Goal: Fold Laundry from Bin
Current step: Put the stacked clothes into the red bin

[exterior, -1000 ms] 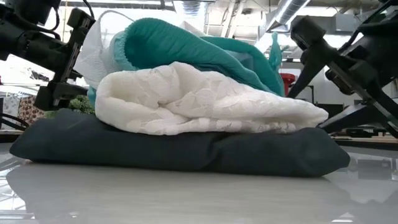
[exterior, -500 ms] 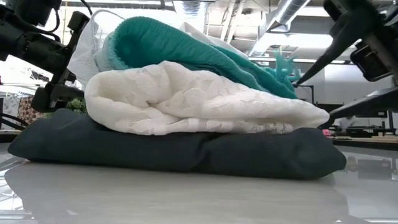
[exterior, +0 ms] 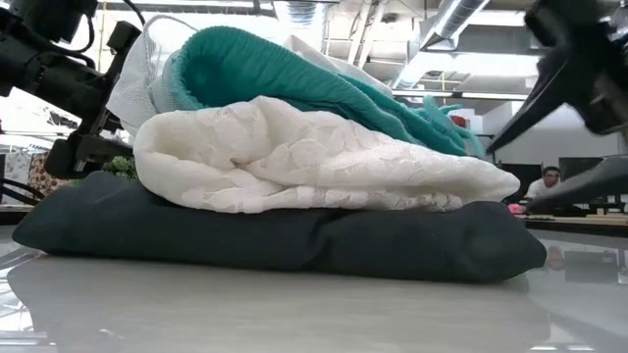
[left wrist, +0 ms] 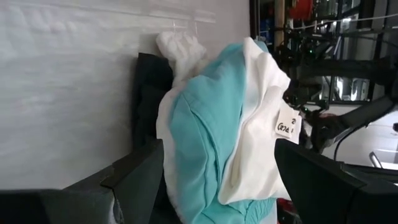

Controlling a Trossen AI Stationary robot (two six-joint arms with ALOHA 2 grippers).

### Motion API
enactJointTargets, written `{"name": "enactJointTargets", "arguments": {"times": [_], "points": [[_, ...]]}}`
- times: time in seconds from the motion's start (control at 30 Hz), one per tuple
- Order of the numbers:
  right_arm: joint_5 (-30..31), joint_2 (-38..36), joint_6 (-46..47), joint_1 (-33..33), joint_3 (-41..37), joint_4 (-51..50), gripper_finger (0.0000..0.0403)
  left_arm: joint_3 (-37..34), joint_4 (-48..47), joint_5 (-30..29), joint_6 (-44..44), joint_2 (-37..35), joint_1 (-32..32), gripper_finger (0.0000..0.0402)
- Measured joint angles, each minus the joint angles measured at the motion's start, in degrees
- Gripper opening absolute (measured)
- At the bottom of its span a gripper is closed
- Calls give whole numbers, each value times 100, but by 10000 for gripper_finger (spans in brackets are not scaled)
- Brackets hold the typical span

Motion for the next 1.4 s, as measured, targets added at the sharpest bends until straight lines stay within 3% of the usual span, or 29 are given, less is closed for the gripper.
{"name": "enactJointTargets", "arguments": {"times": [0.37,0.5,0.67,0.9,1.4], "points": [[309,958,-4,264,27,2004,256,0,-13,-7,-289,0,1,295],[389,893,104,494,15,1904,256,0,-52,-8,-296,0,1,295],[-133,905,348,636,21,1624,256,0,-52,-9,-296,0,1,295],[-664,895,428,147,22,961,256,0,-50,-35,-337,0,1,295],[-430,882,77,-696,26,475,256,0,-33,-2,-251,0,-1,295]]}}
